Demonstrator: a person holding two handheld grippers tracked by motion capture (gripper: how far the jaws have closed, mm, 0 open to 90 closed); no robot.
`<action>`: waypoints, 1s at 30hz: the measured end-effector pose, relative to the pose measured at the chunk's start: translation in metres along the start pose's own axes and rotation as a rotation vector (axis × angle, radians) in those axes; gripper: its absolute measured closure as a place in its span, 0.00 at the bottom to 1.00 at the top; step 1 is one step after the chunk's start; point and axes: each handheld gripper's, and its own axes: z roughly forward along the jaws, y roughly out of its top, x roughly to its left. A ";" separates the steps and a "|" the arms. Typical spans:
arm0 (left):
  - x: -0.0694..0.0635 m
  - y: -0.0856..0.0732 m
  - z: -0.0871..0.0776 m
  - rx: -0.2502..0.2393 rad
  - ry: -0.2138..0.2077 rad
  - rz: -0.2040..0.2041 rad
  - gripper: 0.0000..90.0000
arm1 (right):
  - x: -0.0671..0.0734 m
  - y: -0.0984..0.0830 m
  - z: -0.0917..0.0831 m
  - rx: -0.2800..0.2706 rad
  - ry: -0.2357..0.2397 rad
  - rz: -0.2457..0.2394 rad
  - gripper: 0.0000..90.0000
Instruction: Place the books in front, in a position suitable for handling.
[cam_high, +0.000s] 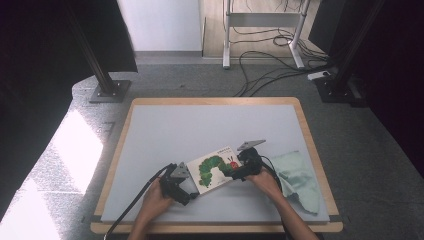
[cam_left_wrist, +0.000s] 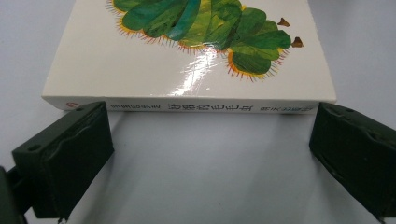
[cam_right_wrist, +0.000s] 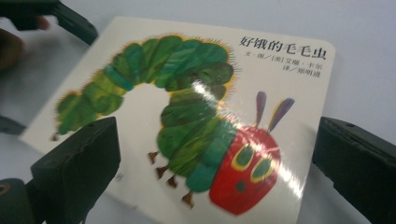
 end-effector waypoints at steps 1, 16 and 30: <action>0.000 0.000 0.000 0.000 0.000 0.000 0.00 | -0.001 0.001 0.003 0.006 -0.007 -0.013 0.01; 0.000 0.000 0.000 0.001 -0.001 -0.001 0.00 | -0.006 0.009 0.010 -0.022 0.000 0.042 0.00; 0.000 0.000 0.000 0.000 -0.001 -0.002 0.00 | 0.009 0.005 -0.010 -0.071 0.163 0.087 0.08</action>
